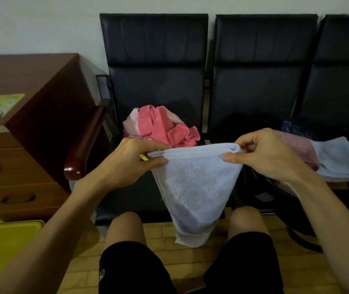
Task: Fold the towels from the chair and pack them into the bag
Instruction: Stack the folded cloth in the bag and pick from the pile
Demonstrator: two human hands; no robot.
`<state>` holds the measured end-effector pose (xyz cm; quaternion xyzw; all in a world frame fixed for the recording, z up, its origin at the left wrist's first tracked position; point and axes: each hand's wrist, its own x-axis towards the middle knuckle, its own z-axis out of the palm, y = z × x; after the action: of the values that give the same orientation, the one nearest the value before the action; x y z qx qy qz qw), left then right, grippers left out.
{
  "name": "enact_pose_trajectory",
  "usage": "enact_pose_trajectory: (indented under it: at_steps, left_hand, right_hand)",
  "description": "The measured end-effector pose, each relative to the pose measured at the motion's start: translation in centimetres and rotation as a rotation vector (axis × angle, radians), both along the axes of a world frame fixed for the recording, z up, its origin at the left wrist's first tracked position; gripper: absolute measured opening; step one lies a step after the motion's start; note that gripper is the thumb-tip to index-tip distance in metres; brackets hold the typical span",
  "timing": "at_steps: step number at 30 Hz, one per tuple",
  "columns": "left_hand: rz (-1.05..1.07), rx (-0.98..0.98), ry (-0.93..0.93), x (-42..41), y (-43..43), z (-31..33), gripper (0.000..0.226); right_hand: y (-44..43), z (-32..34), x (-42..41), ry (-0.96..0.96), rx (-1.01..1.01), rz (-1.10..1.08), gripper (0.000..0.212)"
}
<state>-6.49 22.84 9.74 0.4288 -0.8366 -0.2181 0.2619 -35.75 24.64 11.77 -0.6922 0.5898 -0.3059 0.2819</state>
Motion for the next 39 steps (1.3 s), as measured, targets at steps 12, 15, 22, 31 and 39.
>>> enact_pose_trajectory:
  at_steps: [12,15,22,31,39]
  left_hand:
    - [-0.093,0.098,0.019,-0.6,0.7,0.6,0.020]
    - [-0.080,0.216,0.284,-1.1,1.1,0.2,0.020]
    - [0.020,0.476,0.746,-4.7,1.9,-1.7,0.017]
    - [0.126,0.447,0.799,-7.6,1.0,-2.4,0.018]
    - [0.427,0.146,0.604,-3.9,-2.2,-2.9,0.017]
  right_hand:
    - [1.4,-3.0,0.1,-0.472,0.075,-0.083,0.019]
    - [1.9,-3.8,0.3,-0.589,0.087,-0.102,0.021]
    - [2.2,-4.7,2.3,-0.872,0.102,-0.233,0.018]
    - [6.6,-10.8,4.7,-0.458,0.741,0.059,0.024]
    - [6.0,-10.7,2.5,-0.794,0.679,-0.239,0.017]
